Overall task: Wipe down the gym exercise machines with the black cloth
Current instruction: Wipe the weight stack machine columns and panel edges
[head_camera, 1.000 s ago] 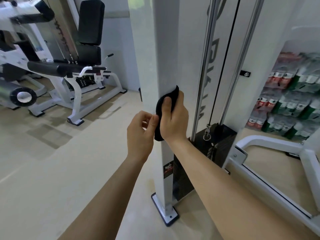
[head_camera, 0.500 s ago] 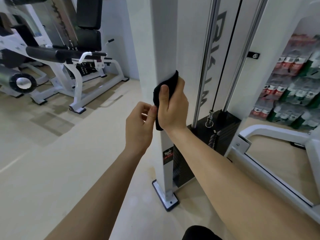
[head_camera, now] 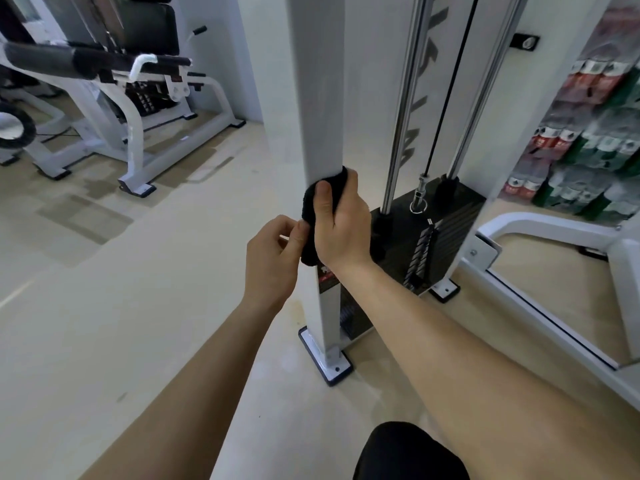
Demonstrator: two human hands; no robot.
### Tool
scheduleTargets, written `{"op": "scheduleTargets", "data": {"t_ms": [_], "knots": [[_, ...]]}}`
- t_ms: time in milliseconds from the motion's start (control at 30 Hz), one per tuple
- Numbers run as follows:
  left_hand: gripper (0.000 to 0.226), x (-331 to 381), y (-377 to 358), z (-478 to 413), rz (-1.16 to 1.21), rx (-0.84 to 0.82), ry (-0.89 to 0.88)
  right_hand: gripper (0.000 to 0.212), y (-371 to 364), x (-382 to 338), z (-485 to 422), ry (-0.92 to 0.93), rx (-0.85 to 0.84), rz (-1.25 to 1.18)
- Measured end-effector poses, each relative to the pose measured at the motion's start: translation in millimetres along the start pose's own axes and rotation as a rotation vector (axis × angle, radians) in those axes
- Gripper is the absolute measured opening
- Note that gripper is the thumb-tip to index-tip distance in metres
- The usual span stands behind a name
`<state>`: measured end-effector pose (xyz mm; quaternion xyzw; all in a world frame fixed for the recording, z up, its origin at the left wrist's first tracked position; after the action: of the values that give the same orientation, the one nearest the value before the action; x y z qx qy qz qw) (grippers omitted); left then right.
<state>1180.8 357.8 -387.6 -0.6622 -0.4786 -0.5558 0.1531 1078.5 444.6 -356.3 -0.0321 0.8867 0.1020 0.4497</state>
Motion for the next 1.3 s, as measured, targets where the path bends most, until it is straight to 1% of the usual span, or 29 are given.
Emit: {"op": "scheduleTargets", "data": {"t_ms": [33,100,200,267,333,367,433,467,533,667,700,800,900,1000,1067,1133,1300], "knots": [[0.030,0,2,0,-0.003,0.022,-0.011,0.060,0,-2,-4,0.006,0.003,-0.022],[0.028,3,4,2,0.020,0.068,-0.035,0.059,-2,-5,-10,0.029,0.022,-0.076],[0.021,11,6,7,0.049,0.132,-0.081,0.071,-5,-1,-5,0.056,0.040,-0.101],[0.022,16,5,7,0.080,0.172,-0.105,0.075,-6,9,3,0.066,0.043,-0.083],[0.024,17,1,5,0.088,0.184,-0.101,0.071,-8,24,13,0.029,0.022,-0.082],[0.026,14,-2,5,0.074,0.181,-0.102,0.065,-9,32,19,-0.002,0.006,-0.084],[0.030,5,-9,9,0.013,0.150,-0.118,0.055,-11,48,33,-0.060,-0.027,-0.083],[0.031,-2,-12,13,-0.009,0.129,-0.122,0.055,-11,54,38,-0.075,-0.044,-0.082],[0.032,-14,-15,21,-0.009,0.106,-0.108,0.061,-11,62,44,-0.077,-0.082,-0.079],[0.030,-23,-11,22,-0.036,0.136,-0.128,0.076,-8,58,42,-0.022,-0.120,-0.161],[0.030,-23,-9,22,-0.048,0.144,-0.141,0.074,-8,56,40,-0.006,-0.111,-0.179],[0.032,-28,-5,23,-0.089,0.155,-0.171,0.055,-6,57,35,-0.011,-0.056,-0.237],[0.033,-36,-5,25,-0.115,0.158,-0.179,0.050,-13,64,36,-0.009,-0.066,-0.231],[0.033,-44,-9,28,-0.111,0.156,-0.169,0.055,-18,75,42,0.018,-0.051,-0.209],[0.031,-54,-14,31,-0.119,0.151,-0.144,0.065,-20,84,50,0.035,-0.059,-0.201],[0.029,-66,-20,35,-0.140,0.144,-0.115,0.076,-23,97,61,0.013,-0.077,-0.186],[0.020,-97,-34,48,-0.190,0.096,-0.033,0.078,-30,137,93,-0.085,-0.071,-0.147]]}}
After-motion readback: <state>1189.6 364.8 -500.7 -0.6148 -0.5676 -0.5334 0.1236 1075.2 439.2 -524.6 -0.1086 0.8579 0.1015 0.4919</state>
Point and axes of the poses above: each hand's wrist, its own z-axis away from the middle knuckle, its own y-axis out of the back of the hand, x = y × z, the point moved 7 cm from there along -z, towards the middle knuckle, and after that the axes turned 5 degrees about x, right-handed, at the moved point
